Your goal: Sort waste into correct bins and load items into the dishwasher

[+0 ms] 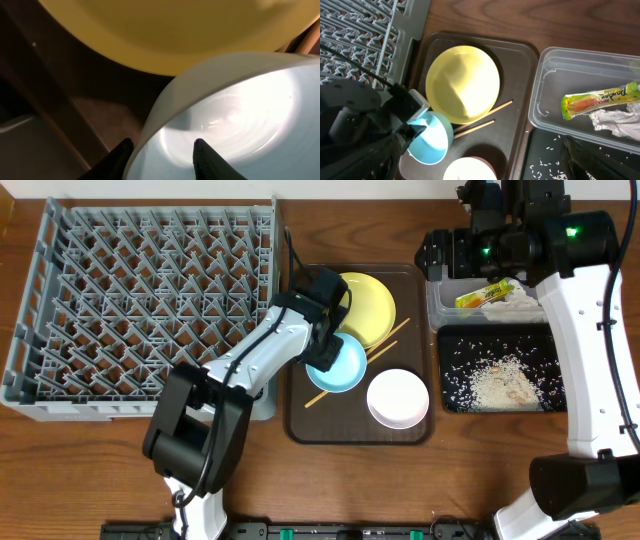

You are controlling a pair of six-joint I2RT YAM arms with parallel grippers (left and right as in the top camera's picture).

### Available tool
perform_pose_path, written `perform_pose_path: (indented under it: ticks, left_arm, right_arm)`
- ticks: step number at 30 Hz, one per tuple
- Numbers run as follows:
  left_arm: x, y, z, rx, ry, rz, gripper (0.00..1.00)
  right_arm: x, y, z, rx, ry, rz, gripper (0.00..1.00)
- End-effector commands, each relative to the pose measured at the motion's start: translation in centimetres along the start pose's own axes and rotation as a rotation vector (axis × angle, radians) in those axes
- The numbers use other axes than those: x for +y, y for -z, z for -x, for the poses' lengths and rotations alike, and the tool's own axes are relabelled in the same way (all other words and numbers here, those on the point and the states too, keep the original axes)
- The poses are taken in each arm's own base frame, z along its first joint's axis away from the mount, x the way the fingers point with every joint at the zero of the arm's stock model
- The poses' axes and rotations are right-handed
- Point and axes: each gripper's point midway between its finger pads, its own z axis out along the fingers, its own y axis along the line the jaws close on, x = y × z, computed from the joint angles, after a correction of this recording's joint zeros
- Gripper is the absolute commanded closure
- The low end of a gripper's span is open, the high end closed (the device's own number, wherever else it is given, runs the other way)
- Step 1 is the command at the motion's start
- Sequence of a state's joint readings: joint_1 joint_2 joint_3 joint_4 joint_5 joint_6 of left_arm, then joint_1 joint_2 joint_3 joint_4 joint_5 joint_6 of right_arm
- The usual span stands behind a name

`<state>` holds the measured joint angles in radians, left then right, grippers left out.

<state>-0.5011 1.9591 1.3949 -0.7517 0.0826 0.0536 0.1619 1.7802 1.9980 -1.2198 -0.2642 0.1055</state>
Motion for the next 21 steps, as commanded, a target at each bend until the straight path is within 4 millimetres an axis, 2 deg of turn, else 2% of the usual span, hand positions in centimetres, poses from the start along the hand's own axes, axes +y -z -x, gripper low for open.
perform_pose_path:
  ticks: [1, 5, 9, 14, 18, 21]
  left_arm:
    - [-0.2, -1.2, -0.6, 0.035, 0.0, -0.014, 0.64]
    - [-0.1, -2.3, -1.0, 0.065, 0.005, -0.012, 0.76]
    - [0.0, -2.4, -1.0, 0.067, 0.006, -0.009, 0.92]
    - [-0.1, -2.1, -0.9, 0.057, 0.009, -0.01, 0.93]
    - [-0.1, 0.1, 0.2, -0.006, 0.007, -0.01, 0.92]
    - [0.0, 3.0, 1.5, -0.088, 0.008, -0.004, 0.93]
  right_arm:
    - [0.2, -0.3, -0.1, 0.009, 0.004, -0.002, 0.01]
    - [0.2, -0.3, -0.1, 0.009, 0.004, -0.002, 0.01]
    - [0.2, -0.3, -0.1, 0.009, 0.003, -0.002, 0.01]
    - [0.2, -0.3, -0.1, 0.009, 0.003, -0.002, 0.01]
    - [0.2, -0.3, -0.1, 0.009, 0.004, -0.002, 0.01]
    - [0.2, -0.3, -0.1, 0.009, 0.004, -0.002, 0.01]
